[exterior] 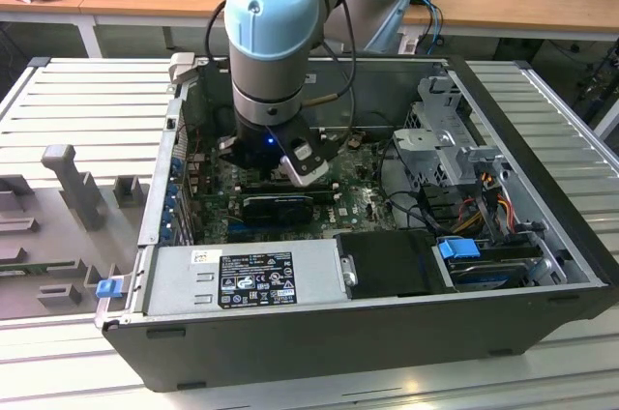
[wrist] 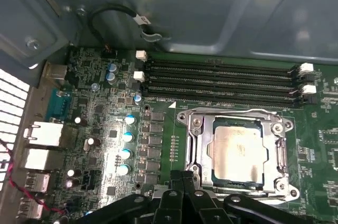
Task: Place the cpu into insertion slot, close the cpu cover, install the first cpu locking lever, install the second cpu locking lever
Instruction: 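Install the second cpu locking lever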
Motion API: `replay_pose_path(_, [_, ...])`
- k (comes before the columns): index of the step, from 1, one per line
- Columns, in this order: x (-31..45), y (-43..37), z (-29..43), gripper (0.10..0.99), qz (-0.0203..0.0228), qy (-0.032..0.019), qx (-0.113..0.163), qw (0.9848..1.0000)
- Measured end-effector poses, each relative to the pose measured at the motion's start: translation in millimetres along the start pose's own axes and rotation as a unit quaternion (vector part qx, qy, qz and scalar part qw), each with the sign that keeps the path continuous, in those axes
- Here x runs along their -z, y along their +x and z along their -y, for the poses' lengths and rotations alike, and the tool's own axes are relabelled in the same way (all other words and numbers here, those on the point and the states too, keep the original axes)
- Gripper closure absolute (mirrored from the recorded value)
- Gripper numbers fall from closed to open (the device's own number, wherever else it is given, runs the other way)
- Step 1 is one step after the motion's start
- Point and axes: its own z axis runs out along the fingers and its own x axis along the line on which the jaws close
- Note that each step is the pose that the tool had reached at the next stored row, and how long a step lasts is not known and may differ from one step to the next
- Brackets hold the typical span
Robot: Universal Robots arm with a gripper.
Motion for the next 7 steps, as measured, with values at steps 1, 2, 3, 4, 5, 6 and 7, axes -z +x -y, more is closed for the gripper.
replay_pose_path(1, [3.5, -0.1, -1.1, 0.980, 0.0000, 0.0001, 0.000, 1.0000])
replay_pose_path(2, [4.9, 0.0, -1.5, 0.980, 0.0000, 0.0002, 0.000, 1.0000])
replay_pose_path(3, [5.9, 0.0, -1.8, 0.980, 0.0000, 0.0002, 0.000, 1.0000])
replay_pose_path(4, [7.2, -0.1, -2.2, 0.980, 0.0000, 0.0003, 0.000, 1.0000])
replay_pose_path(5, [7.7, -0.1, -2.3, 0.980, 0.0000, 0.0003, 0.000, 1.0000])
replay_pose_path(6, [7.7, -0.1, -2.4, 0.980, 0.0001, 0.0002, 0.000, 1.0000])
replay_pose_path(7, [7.7, -0.1, -2.4, 0.980, 0.0001, 0.0001, 0.000, 1.0000])
